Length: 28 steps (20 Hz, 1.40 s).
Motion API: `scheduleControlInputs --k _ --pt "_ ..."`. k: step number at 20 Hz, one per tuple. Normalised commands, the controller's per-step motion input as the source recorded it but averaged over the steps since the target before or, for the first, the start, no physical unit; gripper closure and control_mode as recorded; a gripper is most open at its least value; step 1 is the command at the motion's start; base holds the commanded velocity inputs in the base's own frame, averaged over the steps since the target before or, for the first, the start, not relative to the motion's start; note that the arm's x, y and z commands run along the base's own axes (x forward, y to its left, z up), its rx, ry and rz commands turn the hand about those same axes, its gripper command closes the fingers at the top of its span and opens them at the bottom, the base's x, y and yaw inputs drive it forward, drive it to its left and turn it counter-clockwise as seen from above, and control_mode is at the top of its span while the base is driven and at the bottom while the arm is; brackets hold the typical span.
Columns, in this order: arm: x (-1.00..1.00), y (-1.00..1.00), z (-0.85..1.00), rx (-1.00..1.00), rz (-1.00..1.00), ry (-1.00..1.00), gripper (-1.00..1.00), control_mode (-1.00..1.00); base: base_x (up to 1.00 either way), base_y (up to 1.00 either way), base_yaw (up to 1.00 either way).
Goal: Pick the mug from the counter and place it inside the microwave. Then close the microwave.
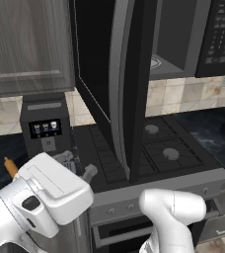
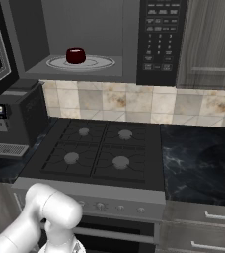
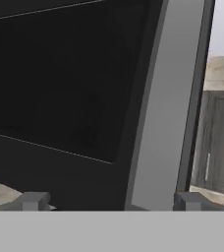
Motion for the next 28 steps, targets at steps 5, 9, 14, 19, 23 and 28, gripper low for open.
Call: scheduleControlInputs --k 5,9,14,19,23,28 --pt "0.25 0.14 0.01 -0.01 0.00 0.03 -1.00 -1.00 0.00 0.00 0.00" --pt "0.00 0.00 0.16 0.00 0.00 0.00 -1.00 -1.00 0.00 0.00 0.00" --pt "0.00 -0.05 0.23 0.01 0.00 0.00 -1.00 -1.00 0.00 0.00 0.00" --pt "0.00 -0.18 0.15 0.00 0.00 0.00 -1.00 -1.00 0.00 0.00 0.00" --pt "0.00 -0.25 0.09 0.00 0.00 0.00 -1.00 -1.00 0.00 0.00 0.00" --pt "0.00 -0.28 0.08 0.00 0.00 0.00 -1.00 -1.00 0.00 0.00 0.00"
